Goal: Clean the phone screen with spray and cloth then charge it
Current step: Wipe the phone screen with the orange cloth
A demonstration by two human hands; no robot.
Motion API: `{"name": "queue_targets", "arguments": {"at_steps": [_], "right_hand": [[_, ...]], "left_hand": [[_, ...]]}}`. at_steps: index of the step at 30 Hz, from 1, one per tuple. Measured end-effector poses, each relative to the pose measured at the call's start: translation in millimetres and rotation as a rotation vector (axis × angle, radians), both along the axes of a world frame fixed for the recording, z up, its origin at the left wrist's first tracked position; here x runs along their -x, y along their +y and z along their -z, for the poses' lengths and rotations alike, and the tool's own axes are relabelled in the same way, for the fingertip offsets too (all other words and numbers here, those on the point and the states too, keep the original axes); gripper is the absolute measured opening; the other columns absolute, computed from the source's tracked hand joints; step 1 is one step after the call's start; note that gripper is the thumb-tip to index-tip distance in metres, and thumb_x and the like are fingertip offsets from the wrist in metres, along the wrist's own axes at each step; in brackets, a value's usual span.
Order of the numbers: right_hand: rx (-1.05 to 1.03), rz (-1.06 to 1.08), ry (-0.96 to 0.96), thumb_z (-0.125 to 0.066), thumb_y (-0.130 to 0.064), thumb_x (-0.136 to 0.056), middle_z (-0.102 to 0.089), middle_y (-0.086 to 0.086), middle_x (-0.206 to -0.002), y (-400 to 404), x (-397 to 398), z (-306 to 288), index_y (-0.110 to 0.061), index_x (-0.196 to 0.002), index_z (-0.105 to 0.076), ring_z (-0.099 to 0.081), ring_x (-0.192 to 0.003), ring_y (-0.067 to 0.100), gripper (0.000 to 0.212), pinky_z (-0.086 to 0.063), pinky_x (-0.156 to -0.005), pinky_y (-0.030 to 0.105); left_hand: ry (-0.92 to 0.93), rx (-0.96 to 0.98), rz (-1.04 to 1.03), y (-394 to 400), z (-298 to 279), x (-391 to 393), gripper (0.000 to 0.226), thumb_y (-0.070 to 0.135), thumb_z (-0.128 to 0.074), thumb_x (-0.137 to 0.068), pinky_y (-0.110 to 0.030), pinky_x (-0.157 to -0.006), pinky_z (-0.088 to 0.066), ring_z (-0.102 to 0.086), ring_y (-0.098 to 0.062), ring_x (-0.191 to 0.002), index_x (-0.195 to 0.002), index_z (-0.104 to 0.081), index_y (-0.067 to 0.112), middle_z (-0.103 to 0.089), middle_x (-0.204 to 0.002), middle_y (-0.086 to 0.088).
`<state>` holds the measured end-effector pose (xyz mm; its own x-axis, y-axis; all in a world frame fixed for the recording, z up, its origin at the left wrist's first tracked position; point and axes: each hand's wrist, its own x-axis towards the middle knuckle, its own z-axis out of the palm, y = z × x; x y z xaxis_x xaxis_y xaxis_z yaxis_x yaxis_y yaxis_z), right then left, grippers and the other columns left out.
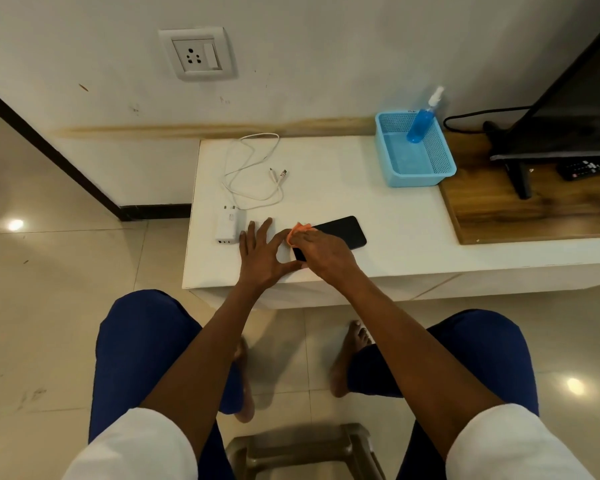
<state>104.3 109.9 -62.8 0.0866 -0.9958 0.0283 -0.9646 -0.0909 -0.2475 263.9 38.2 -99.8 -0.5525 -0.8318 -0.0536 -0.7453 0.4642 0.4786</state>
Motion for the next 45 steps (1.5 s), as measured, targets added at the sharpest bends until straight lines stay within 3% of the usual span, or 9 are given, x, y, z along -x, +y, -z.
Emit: {"name": "queue_targets", "arguments": {"at_steps": [7, 10, 14, 18, 23, 30, 33, 36, 45], "right_hand": [[0.066, 0.036, -0.051, -0.062, -0.006, -0.091, -0.059, 0.009, -0.138, 2.6, 24.9, -4.0, -0.012, -0.132, -0.059, -0.055, -0.127, 0.028, 0.041, -0.052, -0.097, 0.044], [0.078, 0.124, -0.049, -0.058, -0.01, -0.095, -0.058, 0.005, -0.139, 10.4, 46.3, -5.3, -0.016, -0.135, -0.057, -0.054, -0.128, 0.025, 0.04, -0.048, -0.101, 0.039], [0.058, 0.295, -0.002, -0.056, -0.021, -0.098, -0.063, -0.001, -0.128, 21.3, 72.7, -11.2, -0.028, -0.134, -0.054, -0.064, -0.107, 0.023, 0.037, -0.052, -0.091, 0.034], [0.014, 0.343, 0.057, -0.056, -0.012, -0.096, -0.07, 0.012, -0.104, 32.9, 78.8, -12.4, -0.02, -0.134, -0.053, -0.068, -0.082, 0.034, 0.039, -0.052, -0.073, 0.038], [0.016, 0.368, 0.068, -0.053, -0.004, -0.094, -0.071, 0.015, -0.101, 55.5, 74.0, -8.7, -0.017, -0.129, -0.057, -0.067, -0.073, 0.036, 0.037, -0.051, -0.067, 0.039], [-0.226, 0.38, 0.186, -0.048, -0.016, -0.098, -0.07, 0.011, -0.108, 72.1, 70.2, -18.2, -0.022, -0.136, -0.047, -0.068, -0.089, 0.029, 0.039, -0.051, -0.078, 0.035], [-0.087, 0.429, -0.001, -0.047, -0.013, -0.101, -0.07, 0.005, -0.12, 77.4, 78.8, -30.0, -0.025, -0.136, -0.056, -0.068, -0.097, 0.026, 0.039, -0.053, -0.085, 0.034], [-0.003, 0.591, -0.253, -0.041, -0.024, -0.105, -0.069, 0.005, -0.122, 75.4, 89.6, -40.4, -0.018, -0.127, -0.065, -0.066, -0.106, 0.026, 0.033, -0.049, -0.095, 0.037], [0.009, 0.596, -0.344, -0.037, -0.045, -0.103, -0.071, 0.0, -0.119, 63.1, 86.5, -49.9, -0.022, -0.121, -0.069, -0.066, -0.106, 0.027, 0.044, -0.046, -0.094, 0.036]], "left_hand": [[-0.015, 0.018, 0.01, -0.5, 1.1, 0.6, 0.088, 0.078, -0.064, -0.07, -0.052, -0.122, 0.002, 0.001, -0.033, -0.153, -0.146, -0.043, 0.037, -0.015, -0.165, -0.005], [-0.031, 0.015, 0.009, -1.3, 0.9, 0.6, 0.086, 0.078, -0.063, -0.071, -0.052, -0.122, 0.003, 0.002, -0.033, -0.153, -0.144, -0.042, 0.039, -0.014, -0.165, -0.004], [-0.039, 0.01, 0.005, -1.7, -0.1, 1.1, 0.084, 0.079, -0.061, -0.071, -0.05, -0.122, 0.005, 0.004, -0.032, -0.153, -0.144, -0.042, 0.041, -0.014, -0.165, -0.003], [-0.037, 0.012, 0.004, -0.5, -1.3, 0.6, 0.084, 0.079, -0.061, -0.071, -0.051, -0.122, 0.004, 0.003, -0.032, -0.153, -0.144, -0.042, 0.041, -0.014, -0.165, -0.002], [-0.052, 0.015, 0.006, 1.3, -4.6, 0.0, 0.084, 0.079, -0.06, -0.072, -0.052, -0.122, 0.003, 0.004, -0.033, -0.153, -0.144, -0.041, 0.041, -0.014, -0.165, -0.003], [-0.08, 0.001, 0.035, 0.5, -12.0, -0.1, 0.083, 0.077, -0.061, -0.074, -0.054, -0.121, 0.004, 0.007, -0.034, -0.152, -0.145, -0.04, 0.04, -0.013, -0.164, -0.004], [-0.177, 0.109, 0.124, -5.3, -18.3, 0.4, 0.084, 0.079, -0.056, -0.076, -0.055, -0.12, 0.006, 0.006, -0.036, -0.152, -0.146, -0.042, 0.036, -0.013, -0.164, -0.005], [-0.3, 0.187, 0.239, -20.0, -30.8, 3.6, 0.087, 0.082, -0.054, -0.074, -0.057, -0.12, 0.008, 0.007, -0.038, -0.151, -0.146, -0.042, 0.034, -0.013, -0.164, -0.007], [-0.667, 0.46, 0.61, -79.9, -76.6, 39.4, 0.088, 0.083, -0.057, -0.069, -0.056, -0.12, 0.005, 0.003, -0.039, -0.152, -0.143, -0.044, 0.037, -0.015, -0.165, -0.008]]}}
